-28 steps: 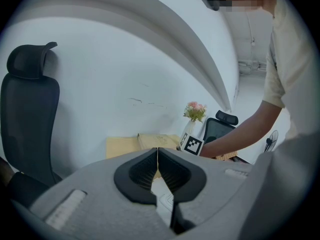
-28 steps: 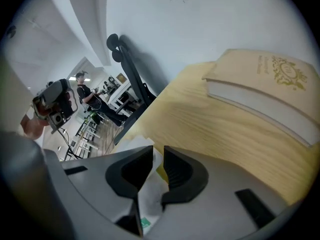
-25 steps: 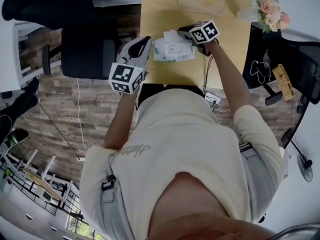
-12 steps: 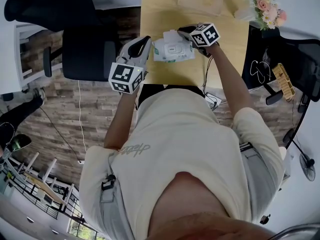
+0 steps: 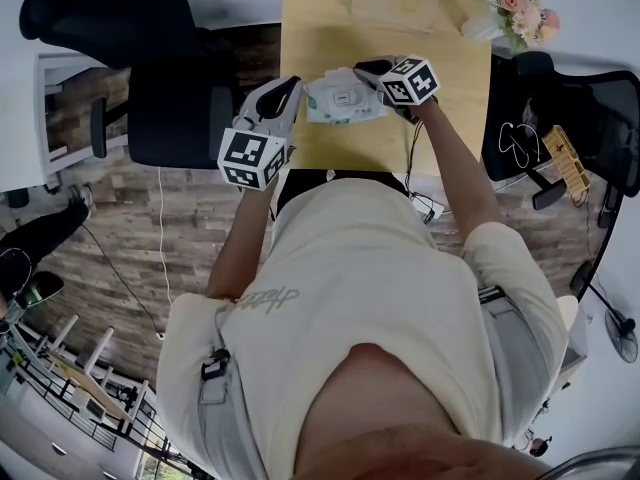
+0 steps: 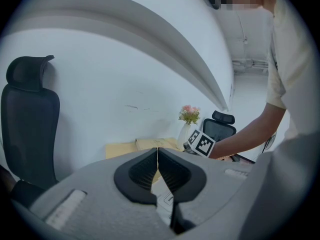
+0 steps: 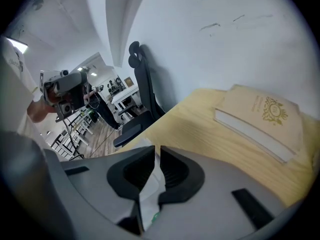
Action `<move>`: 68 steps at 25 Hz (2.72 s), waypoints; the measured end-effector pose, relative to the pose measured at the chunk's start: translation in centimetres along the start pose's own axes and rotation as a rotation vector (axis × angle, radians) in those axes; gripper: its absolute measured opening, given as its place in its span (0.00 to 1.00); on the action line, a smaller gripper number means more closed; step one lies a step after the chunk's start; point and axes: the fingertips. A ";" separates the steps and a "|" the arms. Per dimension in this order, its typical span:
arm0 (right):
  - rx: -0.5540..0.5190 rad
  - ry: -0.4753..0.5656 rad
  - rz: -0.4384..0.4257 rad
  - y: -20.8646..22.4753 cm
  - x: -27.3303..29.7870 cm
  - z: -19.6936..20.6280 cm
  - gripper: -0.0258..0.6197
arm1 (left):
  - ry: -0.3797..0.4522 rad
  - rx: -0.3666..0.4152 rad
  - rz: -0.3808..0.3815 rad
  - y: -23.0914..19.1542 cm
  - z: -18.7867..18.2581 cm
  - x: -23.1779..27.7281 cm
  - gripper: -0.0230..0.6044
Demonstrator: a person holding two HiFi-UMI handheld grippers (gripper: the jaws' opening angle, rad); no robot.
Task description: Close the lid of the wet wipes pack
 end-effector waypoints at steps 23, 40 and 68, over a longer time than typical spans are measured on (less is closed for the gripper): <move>-0.065 0.035 0.023 -3.9 -2.0 3.3 0.10 | 0.022 0.092 -0.003 1.6 -1.2 -1.4 0.06; 0.000 -0.047 0.035 -3.7 -0.7 7.7 0.10 | 0.011 0.068 0.005 1.4 -0.3 -1.2 0.06; 0.088 -0.114 0.239 -2.0 0.7 9.3 0.04 | 0.026 0.044 0.016 1.3 0.3 -2.0 0.06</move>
Point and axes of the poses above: the fingertips, and each gripper's own axes: x forward along the fingers, y to its right, z out of its underside, and after that the axes turned 8 degrees about x, right-handed
